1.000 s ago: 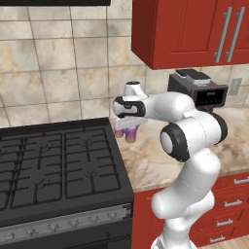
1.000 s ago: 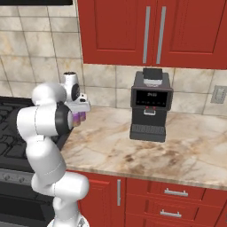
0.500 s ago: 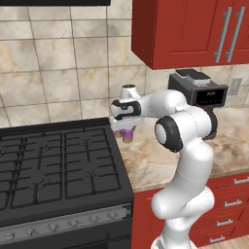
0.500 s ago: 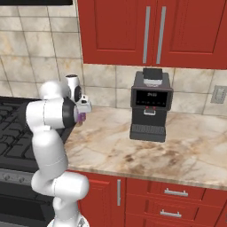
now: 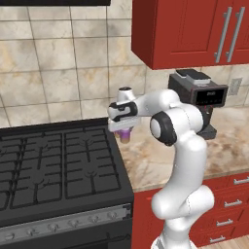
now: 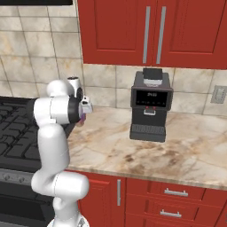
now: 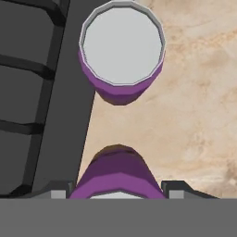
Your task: Four empty soda cans are scattered around the kitchen. Gather all the cans and cluster them next to the stove for recycling.
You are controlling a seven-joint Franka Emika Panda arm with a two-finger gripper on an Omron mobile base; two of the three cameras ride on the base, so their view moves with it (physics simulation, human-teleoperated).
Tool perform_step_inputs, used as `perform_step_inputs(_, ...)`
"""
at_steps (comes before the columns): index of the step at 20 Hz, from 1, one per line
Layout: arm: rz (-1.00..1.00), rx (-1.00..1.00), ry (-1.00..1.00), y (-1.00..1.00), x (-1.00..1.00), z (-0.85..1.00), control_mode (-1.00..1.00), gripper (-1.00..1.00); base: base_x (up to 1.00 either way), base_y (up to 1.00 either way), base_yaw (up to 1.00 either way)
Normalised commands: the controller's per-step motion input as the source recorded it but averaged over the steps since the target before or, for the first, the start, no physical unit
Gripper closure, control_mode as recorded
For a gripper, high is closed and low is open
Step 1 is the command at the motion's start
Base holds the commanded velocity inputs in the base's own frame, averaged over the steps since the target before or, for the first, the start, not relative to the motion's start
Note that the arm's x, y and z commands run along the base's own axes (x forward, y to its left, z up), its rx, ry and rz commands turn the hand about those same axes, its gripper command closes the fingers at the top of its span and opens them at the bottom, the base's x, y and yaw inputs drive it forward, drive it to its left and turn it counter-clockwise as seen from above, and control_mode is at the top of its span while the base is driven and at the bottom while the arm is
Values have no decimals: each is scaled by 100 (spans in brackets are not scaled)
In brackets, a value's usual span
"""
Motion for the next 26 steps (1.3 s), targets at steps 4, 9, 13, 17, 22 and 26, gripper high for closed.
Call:
perform_step_inputs(4,-3,-2,0,6,26,-26,-100,100,0,0,0)
perform_step_inputs(9,-4,-2,0,5,23,-26,-100,100,0,0,0)
perform_step_inputs(13,-3,0,0,10,17,-19,-100,100,0,0,0)
perform_step_inputs(17,-2,0,0,10,15,-18,-100,100,0,0,0)
perform_step_inputs(22,-2,0,0,10,13,-19,-100,-100,0,0,0)
perform_step_inputs(26,-1,0,0,7,9,-17,-100,-100,0,0,0)
